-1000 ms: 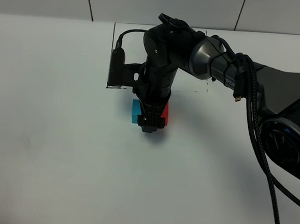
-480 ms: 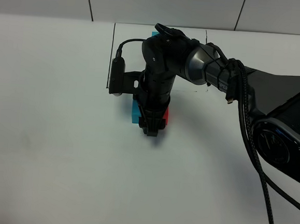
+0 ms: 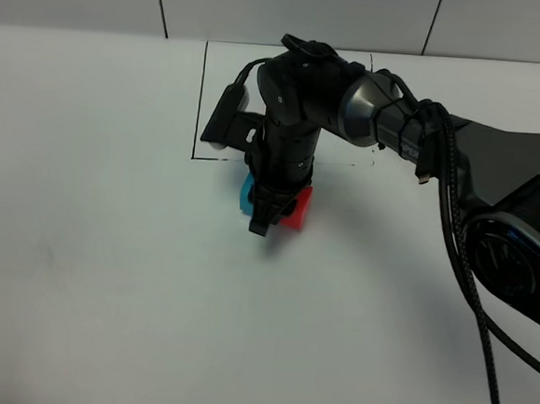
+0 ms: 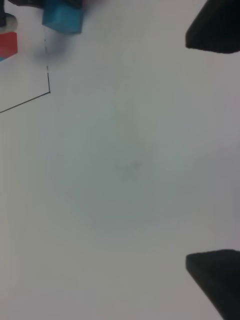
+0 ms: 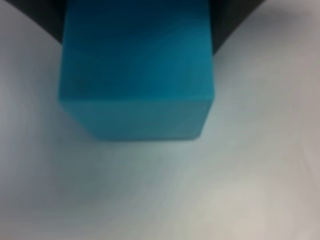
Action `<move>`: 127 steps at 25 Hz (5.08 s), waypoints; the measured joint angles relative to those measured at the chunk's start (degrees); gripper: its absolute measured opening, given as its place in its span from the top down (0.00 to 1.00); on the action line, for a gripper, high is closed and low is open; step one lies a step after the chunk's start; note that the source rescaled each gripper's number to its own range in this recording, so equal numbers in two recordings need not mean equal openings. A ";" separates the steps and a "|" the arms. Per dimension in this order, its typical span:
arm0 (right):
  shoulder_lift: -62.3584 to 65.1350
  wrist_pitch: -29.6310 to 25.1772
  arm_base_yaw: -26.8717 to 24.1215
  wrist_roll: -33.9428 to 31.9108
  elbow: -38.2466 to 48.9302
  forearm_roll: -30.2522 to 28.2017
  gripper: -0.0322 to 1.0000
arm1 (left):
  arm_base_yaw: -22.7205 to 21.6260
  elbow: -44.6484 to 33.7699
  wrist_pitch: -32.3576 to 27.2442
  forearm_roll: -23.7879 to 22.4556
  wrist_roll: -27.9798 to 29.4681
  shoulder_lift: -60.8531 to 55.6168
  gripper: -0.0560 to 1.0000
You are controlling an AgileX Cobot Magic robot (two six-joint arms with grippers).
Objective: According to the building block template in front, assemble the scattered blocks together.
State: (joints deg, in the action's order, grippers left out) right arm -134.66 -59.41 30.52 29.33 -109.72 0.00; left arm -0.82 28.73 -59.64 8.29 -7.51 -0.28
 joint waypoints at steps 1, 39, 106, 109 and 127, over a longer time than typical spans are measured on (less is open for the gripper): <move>1.10 -0.51 0.00 -7.03 0.00 0.00 0.95 | 0.00 0.00 0.00 0.00 0.00 0.00 0.30; -1.31 -0.16 0.76 -69.84 -0.01 -2.18 0.53 | 0.00 0.00 0.00 0.04 0.06 0.00 0.30; 107.80 4.53 -31.11 -29.89 78.55 2.48 0.08 | 0.00 0.00 0.00 0.04 0.01 0.00 0.30; 113.18 2.26 -30.35 -28.40 79.87 2.79 0.09 | 0.00 0.00 0.00 0.04 0.01 0.00 0.30; 134.82 -1.13 -23.40 -28.23 81.65 3.88 0.25 | 0.00 0.00 0.00 0.04 0.01 0.00 0.30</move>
State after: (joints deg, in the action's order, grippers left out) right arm 0.17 -60.54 7.11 1.10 -28.07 3.88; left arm -0.82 28.73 -59.64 8.34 -7.51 -0.28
